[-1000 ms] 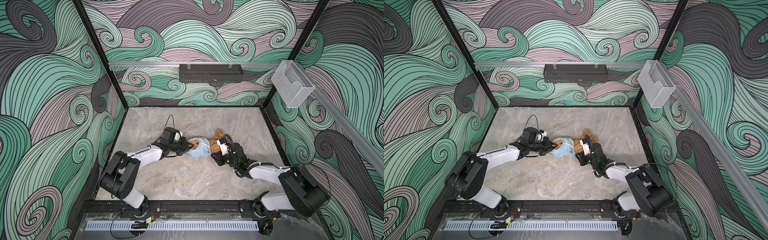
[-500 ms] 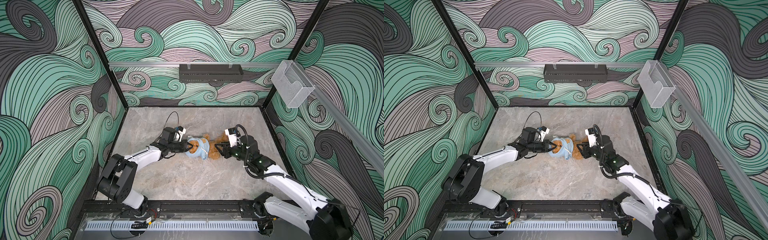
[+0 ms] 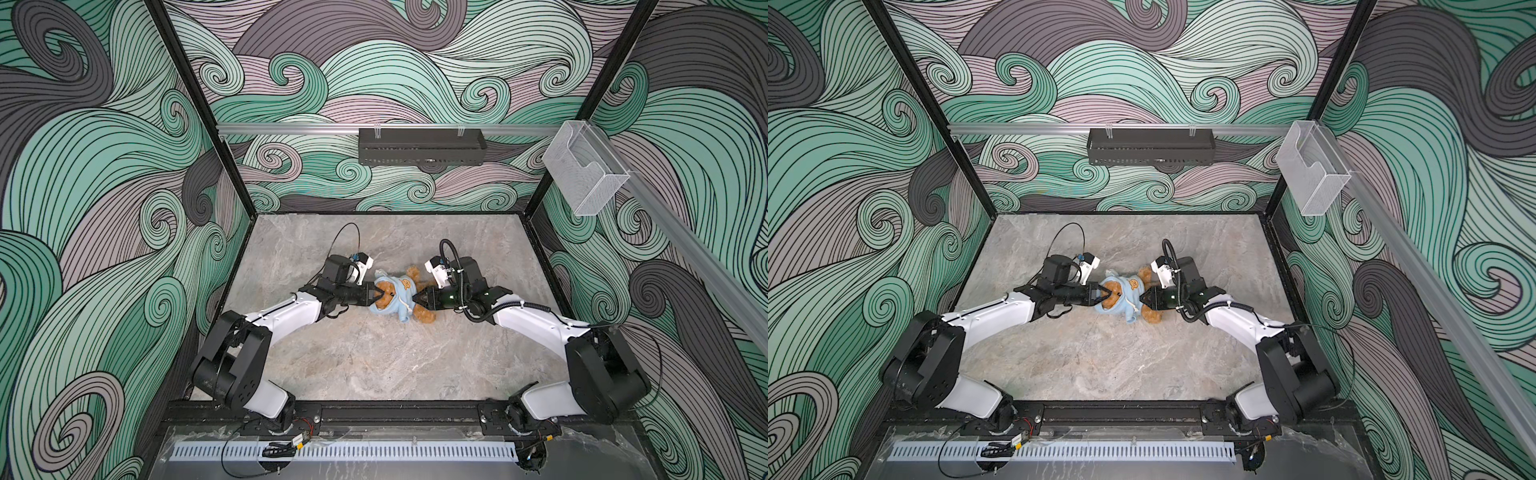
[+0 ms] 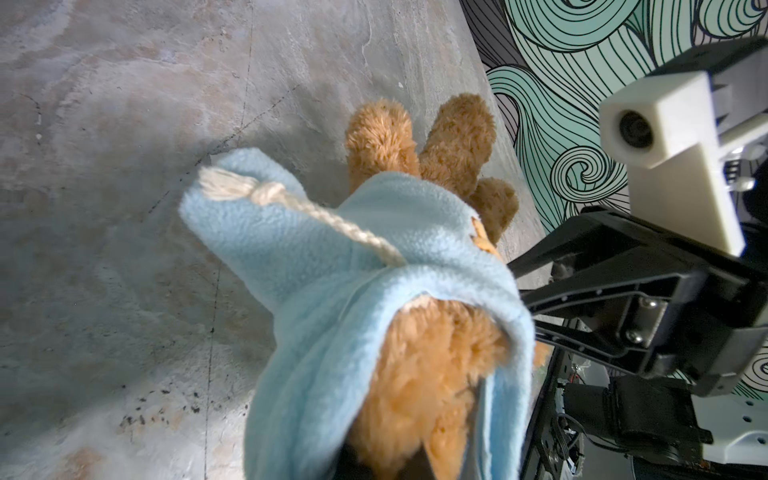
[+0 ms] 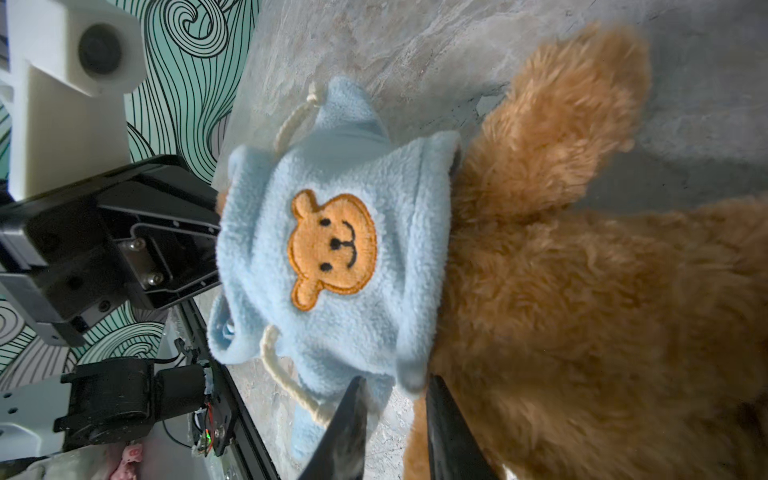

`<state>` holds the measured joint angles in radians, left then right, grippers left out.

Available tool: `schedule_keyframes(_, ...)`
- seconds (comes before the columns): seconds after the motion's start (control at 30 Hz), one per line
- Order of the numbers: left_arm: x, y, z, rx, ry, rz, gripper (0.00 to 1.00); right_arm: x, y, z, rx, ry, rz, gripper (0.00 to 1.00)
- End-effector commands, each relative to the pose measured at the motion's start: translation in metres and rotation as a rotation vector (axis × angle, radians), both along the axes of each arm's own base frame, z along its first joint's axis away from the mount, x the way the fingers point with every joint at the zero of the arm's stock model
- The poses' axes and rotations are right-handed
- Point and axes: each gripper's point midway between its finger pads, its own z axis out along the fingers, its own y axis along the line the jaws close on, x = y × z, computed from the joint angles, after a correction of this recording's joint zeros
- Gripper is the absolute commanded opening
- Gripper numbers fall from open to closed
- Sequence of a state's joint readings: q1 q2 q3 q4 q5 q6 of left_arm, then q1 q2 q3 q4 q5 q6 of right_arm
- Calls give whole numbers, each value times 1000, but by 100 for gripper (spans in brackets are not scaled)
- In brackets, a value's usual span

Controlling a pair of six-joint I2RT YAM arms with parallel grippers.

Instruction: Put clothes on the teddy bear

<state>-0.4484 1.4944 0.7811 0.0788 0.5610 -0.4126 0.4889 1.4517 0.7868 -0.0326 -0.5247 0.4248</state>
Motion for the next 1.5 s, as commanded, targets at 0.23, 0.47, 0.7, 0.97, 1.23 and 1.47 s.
schedule_keyframes(0.23, 3, -4, 15, -2, -36, -15, 0, 5, 8, -13, 40, 35, -7, 20)
schedule_keyframes(0.47, 5, 1, 14, 13, -38, 14, 0, 9, 9, -19, 48, 52, -31, 5)
schedule_keyframes(0.7, 7, 30, -9, 182, -94, 90, 0, 1, -33, -4, 6, 9, -139, 0)
schedule_keyframes(0.97, 8, 27, 5, 96, -103, 134, 0, -13, -86, -34, -134, 84, -284, 0)
schedule_keyframes(1.23, 9, 51, 14, 98, -184, 233, 0, -15, -125, -61, -128, 102, -443, 0)
schedule_keyframes(1.47, -10, 8, 25, 123, -337, -12, 0, -19, -46, -18, -48, -110, -105, 6)
